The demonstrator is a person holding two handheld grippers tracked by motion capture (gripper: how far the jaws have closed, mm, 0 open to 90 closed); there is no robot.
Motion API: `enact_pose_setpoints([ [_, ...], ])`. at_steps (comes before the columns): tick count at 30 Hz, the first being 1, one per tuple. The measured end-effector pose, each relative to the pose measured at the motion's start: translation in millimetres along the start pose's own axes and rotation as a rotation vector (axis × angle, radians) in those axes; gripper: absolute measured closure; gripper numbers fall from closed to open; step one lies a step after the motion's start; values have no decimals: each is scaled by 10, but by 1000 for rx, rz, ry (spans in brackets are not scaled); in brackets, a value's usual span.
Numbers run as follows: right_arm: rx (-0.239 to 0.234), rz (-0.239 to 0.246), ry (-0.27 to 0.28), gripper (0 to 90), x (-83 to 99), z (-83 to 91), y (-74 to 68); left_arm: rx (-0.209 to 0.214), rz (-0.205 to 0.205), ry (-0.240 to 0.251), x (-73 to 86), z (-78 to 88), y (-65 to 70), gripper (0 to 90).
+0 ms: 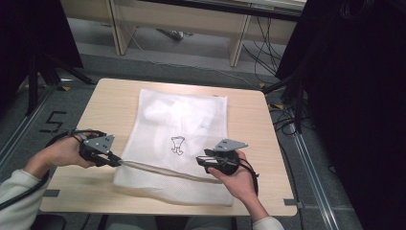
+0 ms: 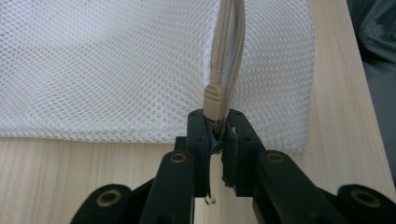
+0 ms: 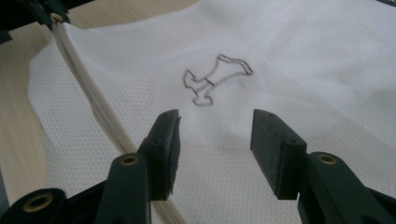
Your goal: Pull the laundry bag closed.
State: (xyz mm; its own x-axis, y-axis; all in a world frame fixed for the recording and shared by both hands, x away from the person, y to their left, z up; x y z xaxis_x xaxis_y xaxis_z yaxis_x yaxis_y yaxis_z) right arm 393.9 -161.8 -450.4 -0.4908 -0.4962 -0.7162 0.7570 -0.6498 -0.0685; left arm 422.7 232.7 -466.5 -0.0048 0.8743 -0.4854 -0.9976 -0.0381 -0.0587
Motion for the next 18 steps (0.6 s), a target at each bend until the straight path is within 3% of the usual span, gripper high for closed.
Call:
enact_pose_setpoints([
  [4, -31, 48, 24, 532, -170, -119, -108, -3, 9, 11, -3, 9, 4, 808],
  [6, -83, 67, 20, 539, -328, -225, -242, 0, 11, 15, -4, 17, 2, 808],
  [9, -110, 79, 26, 551, -413, -302, -325, -6, 14, 19, -4, 30, 3, 808],
  [10, -146, 88, 23, 558, -507, -391, -438, -8, 14, 21, -4, 32, 4, 808],
  [16, -192, 138, 23, 575, -668, -604, -615, -11, 3, 21, -8, 42, -5, 808],
  [18, -207, 134, 14, 581, -698, -643, -661, -10, 7, 23, -9, 43, -4, 807],
])
Point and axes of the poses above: each handheld gripper's, and its own axes: z roughly backward along the jaws, x roughly out of its underside, y roughly to its right, the point moved 2 cm from there along -z, roughly forward along the jaws, and after that the axes turned 8 degrees about -y, right-handed, at the moved point
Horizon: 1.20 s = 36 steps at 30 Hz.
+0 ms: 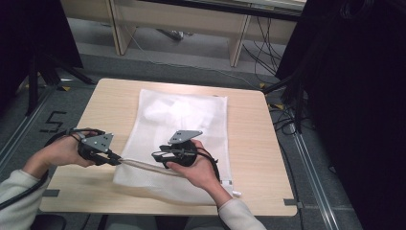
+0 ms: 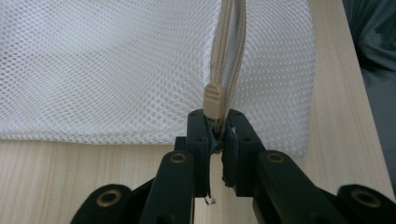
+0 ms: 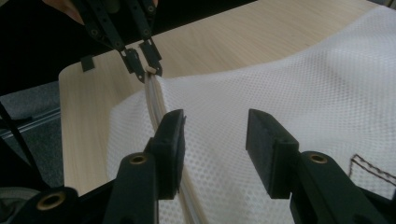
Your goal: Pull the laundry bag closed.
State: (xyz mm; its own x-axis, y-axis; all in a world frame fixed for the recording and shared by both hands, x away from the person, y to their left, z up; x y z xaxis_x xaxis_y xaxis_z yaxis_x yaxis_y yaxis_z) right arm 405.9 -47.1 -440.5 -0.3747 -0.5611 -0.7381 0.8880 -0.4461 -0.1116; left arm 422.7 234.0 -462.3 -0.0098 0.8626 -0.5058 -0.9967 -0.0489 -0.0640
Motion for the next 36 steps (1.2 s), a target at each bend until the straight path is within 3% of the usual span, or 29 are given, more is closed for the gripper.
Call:
enact_pose_setpoints([
  [7, -36, 43, -13, 620, -93, -155, -78, 4, 15, 0, -4, -2, 4, 808],
  [10, -40, 23, 3, 627, -118, -189, -111, 5, 15, -2, -7, -1, 5, 808],
  [12, -45, 55, -5, 630, -161, -201, -111, 0, 3, 1, -9, 6, -5, 808],
  [13, -60, 34, -7, 638, -184, -227, -137, 1, 10, 2, -11, 8, -5, 809],
  [14, -47, 58, 12, 644, -200, -254, -132, 1, 10, 2, -11, 8, -5, 809],
  [16, -58, 55, -7, 650, -209, -254, -137, -1, 12, 5, -18, 7, -5, 809],
  [17, -66, 25, 0, 662, -218, -297, -168, -1, 11, 5, -23, 11, -10, 809],
  [18, -71, 46, -15, 666, -226, -295, -157, -1, 11, 5, -23, 11, -10, 809],
  [21, -74, 24, -17, 678, -230, -324, -172, -2, 7, 0, -29, 17, -14, 809],
  [22, -77, 53, -21, 693, -247, -348, -160, 0, 6, -5, -30, 18, -15, 810],
  [23, -89, 26, -30, 698, -246, -350, -180, -1, 5, -6, -31, 18, -16, 809],
  [30, -121, 17, -31, 719, -337, -492, -265, -1, 21, -5, -40, 14, -9, 809],
  [36, -152, 39, -59, 731, -443, -640, -325, -3, 19, -9, -48, 13, -7, 809],
])
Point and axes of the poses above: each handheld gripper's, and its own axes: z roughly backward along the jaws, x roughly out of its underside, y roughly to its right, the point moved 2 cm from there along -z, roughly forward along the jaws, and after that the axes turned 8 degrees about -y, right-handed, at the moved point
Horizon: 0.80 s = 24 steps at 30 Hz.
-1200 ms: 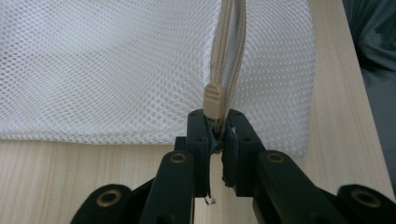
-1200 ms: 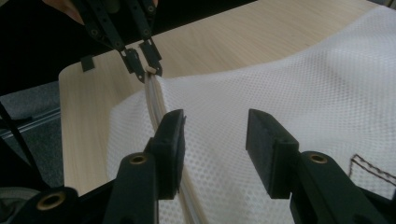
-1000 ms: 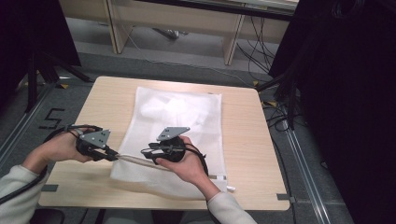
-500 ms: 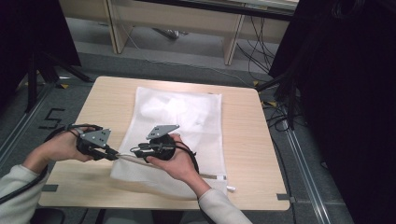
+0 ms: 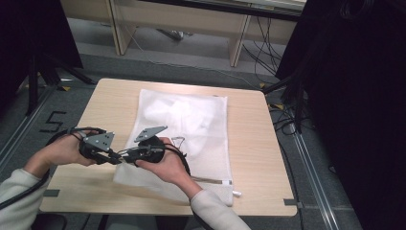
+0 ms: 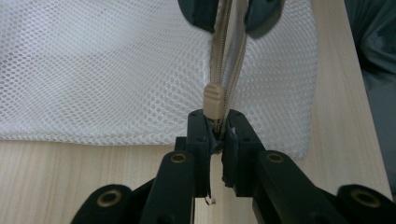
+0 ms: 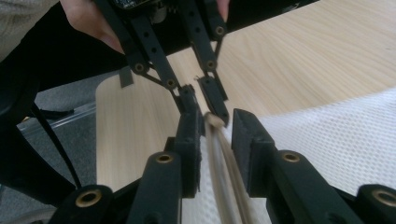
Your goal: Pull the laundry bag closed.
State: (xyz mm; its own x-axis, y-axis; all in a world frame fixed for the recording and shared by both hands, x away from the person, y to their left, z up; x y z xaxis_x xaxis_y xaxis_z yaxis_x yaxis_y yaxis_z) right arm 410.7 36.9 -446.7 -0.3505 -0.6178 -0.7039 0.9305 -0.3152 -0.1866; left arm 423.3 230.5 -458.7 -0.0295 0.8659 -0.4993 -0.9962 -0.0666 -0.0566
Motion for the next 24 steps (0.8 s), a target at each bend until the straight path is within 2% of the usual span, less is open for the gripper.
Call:
enact_pose_setpoints([
  [1, -7, 2, -15, 731, -36, -48, -3, 1, 1, 1, 1, 1, 0, 809],
  [2, -16, -17, -19, 731, -44, -74, -19, 1, 2, 2, 1, 2, 0, 809],
  [4, -11, -3, -21, 731, -52, -90, -1, 1, 1, 1, 1, 3, -1, 809],
  [7, -3, -42, -43, 735, -52, -143, 5, -7, -11, 2, -4, 14, -8, 809],
  [11, -12, -61, -42, 737, -38, -155, 18, -6, -9, 2, -2, 7, -9, 809],
  [12, -12, -61, -43, 737, -36, -157, 24, -3, 3, 4, -1, 1, -3, 809],
  [15, -8, -64, -45, 736, -32, -178, 41, -7, -13, 3, -9, 12, -12, 810],
  [18, -10, -72, -57, 734, -19, -205, 57, -4, -6, 4, -13, 21, -7, 810],
  [22, -20, -80, -41, 750, -18, -227, 58, -4, 1, 12, -10, 1, -5, 810],
  [24, -13, -67, -42, 772, -25, -240, 59, -3, 0, 12, -12, 1, -5, 809],
])
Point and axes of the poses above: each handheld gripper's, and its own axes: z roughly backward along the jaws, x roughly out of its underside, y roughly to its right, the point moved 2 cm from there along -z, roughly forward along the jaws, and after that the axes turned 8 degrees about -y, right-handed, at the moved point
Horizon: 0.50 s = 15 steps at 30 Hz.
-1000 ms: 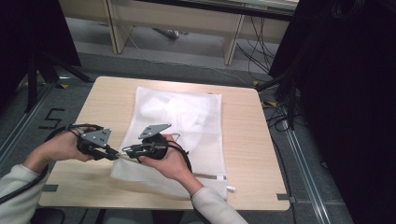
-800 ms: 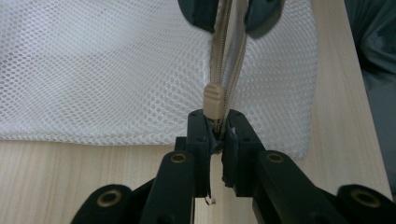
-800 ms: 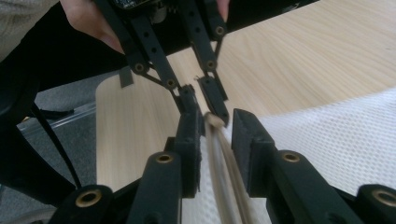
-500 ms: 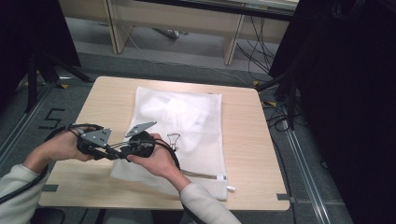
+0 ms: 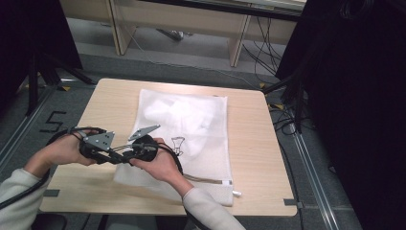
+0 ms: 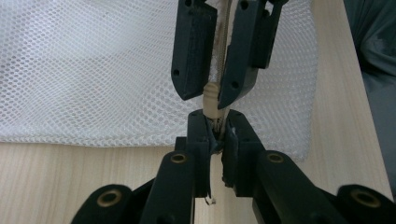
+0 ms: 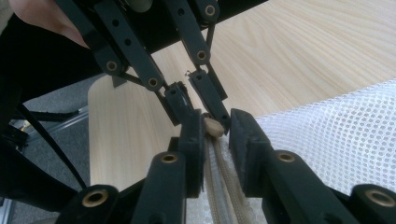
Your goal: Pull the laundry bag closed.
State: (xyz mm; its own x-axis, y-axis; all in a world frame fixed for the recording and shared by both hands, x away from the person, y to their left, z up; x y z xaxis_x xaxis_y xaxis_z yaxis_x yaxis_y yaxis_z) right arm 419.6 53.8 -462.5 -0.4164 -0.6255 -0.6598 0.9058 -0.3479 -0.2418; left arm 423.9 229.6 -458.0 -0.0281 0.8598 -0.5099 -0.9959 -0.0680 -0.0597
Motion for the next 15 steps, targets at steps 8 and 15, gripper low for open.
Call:
enact_pose_setpoints([
  [8, 16, 36, 2, 817, -6, 5, -27, 1, -8, -3, 3, 3, -8, 810],
  [15, 38, 63, -1, 878, 2, 44, -39, 9, 6, 8, 18, 7, -8, 819],
])
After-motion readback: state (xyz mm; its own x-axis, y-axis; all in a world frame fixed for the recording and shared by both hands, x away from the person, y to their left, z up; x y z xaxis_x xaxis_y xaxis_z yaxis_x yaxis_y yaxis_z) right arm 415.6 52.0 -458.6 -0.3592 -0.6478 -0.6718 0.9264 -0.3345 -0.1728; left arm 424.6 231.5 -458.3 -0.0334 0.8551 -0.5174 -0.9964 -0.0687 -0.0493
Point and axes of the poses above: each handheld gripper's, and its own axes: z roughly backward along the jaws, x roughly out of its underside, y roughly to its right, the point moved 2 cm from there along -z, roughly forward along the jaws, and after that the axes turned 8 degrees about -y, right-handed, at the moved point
